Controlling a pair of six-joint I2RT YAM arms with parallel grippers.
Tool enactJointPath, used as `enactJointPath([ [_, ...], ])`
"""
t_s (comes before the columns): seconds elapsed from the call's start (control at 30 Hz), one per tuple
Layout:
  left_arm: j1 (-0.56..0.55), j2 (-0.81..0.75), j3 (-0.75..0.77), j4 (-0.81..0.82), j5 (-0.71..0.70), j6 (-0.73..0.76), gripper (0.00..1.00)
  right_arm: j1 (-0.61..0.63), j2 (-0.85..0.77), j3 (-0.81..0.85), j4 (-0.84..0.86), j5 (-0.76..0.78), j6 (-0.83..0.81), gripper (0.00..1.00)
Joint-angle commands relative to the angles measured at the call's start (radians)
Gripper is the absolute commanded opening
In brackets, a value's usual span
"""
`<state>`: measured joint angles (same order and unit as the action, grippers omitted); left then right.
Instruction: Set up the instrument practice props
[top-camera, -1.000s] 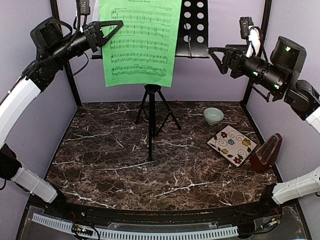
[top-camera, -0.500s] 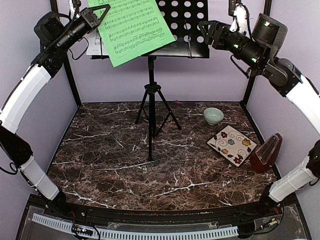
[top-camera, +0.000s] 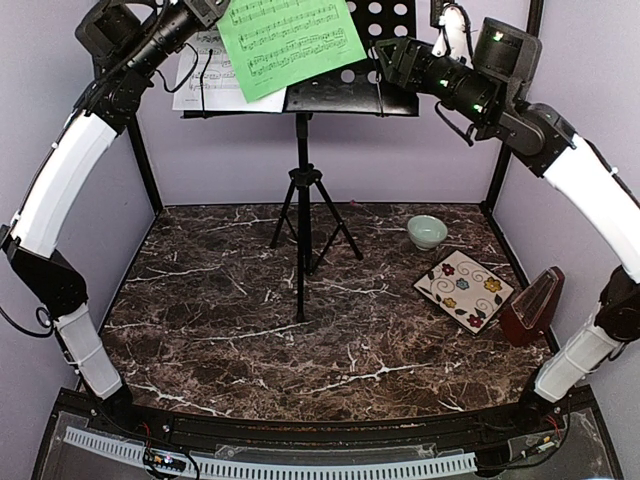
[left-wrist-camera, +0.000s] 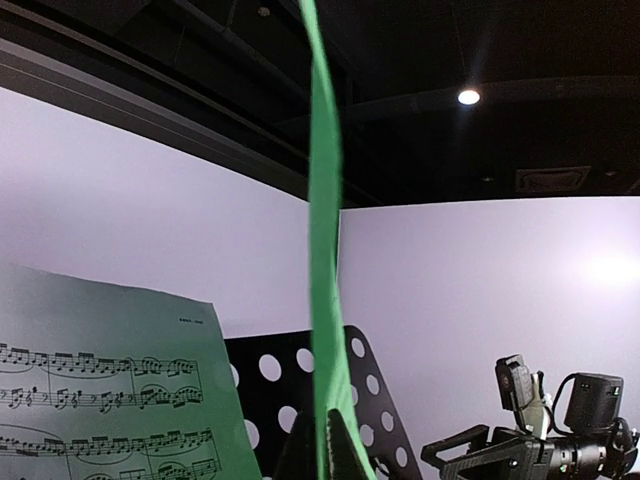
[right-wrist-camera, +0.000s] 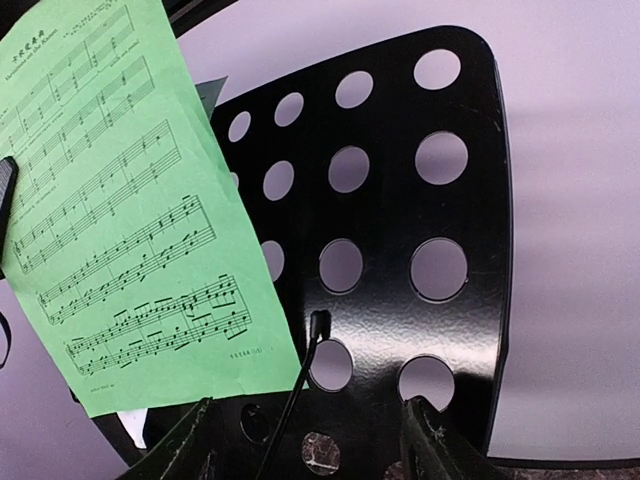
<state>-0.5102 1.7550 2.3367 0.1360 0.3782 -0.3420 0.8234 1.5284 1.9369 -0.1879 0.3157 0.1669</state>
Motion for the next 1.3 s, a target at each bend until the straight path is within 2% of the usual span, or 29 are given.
enactJointPath([
  [0.0, -0.008, -0.001, 0.029, -0.017, -0.038, 0.118, 0.0, -0.008, 0.016, 0.04, 0.01, -0.017, 0.048, 0.6],
  [0.53, -0.011, 0.008, 0.031, 0.023, -0.031, 0.143, 0.0, -0.008, 0.057, 0.022, 0.007, -0.035, 0.132, 0.52],
  [0.83, -0.011, -0.001, 0.009, 0.057, -0.038, 0.15, 0.0, -0.013, 0.04, -0.037, 0.063, -0.018, 0.151, 0.24],
  [1.0, -0.011, -0.005, 0.006, 0.052, -0.068, 0.167, 0.0, -0.013, 0.004, -0.112, 0.147, -0.012, 0.156, 0.02],
  [1.27, -0.012, 0.01, 0.005, 0.052, -0.091, 0.189, 0.0, -0.015, -0.04, -0.243, 0.331, -0.063, 0.109, 0.0],
])
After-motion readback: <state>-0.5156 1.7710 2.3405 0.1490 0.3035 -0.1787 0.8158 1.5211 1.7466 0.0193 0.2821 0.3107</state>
